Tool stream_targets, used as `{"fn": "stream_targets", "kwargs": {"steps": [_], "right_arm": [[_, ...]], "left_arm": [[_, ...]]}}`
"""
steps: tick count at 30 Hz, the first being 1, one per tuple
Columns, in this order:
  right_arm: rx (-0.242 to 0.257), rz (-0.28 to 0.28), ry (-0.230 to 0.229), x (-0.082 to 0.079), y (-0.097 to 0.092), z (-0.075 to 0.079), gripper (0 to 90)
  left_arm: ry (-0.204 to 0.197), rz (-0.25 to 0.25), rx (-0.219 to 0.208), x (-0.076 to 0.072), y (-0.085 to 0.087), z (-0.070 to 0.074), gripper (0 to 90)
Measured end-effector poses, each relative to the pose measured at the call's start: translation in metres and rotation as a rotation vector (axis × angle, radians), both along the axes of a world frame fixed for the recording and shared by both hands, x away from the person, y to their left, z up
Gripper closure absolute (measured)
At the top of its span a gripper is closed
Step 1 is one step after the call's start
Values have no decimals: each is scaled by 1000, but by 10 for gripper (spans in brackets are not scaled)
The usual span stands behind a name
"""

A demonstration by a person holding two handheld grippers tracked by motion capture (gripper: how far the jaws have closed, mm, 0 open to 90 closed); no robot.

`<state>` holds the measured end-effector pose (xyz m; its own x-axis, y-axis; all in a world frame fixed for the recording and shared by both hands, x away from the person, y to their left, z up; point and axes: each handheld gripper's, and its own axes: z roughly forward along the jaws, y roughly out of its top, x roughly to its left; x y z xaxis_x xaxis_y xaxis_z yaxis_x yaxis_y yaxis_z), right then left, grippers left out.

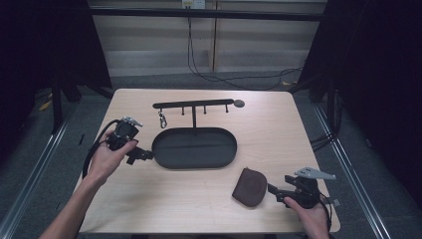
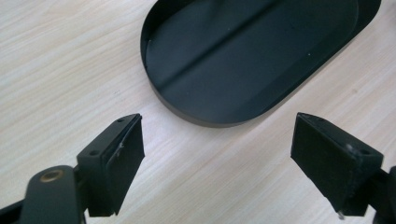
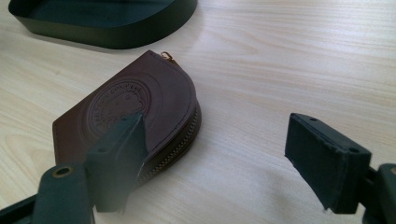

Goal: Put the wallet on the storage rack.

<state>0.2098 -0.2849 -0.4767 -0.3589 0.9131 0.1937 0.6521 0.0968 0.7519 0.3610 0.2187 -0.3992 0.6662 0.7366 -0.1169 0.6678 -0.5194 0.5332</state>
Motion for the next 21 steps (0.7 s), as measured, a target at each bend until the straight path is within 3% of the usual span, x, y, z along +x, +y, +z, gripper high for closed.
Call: {"fn": "stream_targets", "kwargs": {"steps": [4, 9, 12, 15, 17, 21], "right_arm": [[4, -2, 3, 0, 0, 0, 200], [8, -5, 14, 1, -1, -1, 194], [8, -3, 21, 1, -1, -1, 195], [13, 0, 20, 1, -1, 0, 197], [22, 3, 27, 2, -2, 0, 216], [51, 17, 52, 5, -2, 0, 229]], "left_arm": [[-22, 30, -43, -20, 9, -10, 185], [-52, 23, -129, -42, 9, -18, 210], [-46, 17, -136, -48, 9, -26, 195], [-22, 26, -112, -56, 9, -31, 177], [-33, 24, -141, -64, 11, -33, 177], [-73, 29, -156, -82, 13, -42, 180]]}}
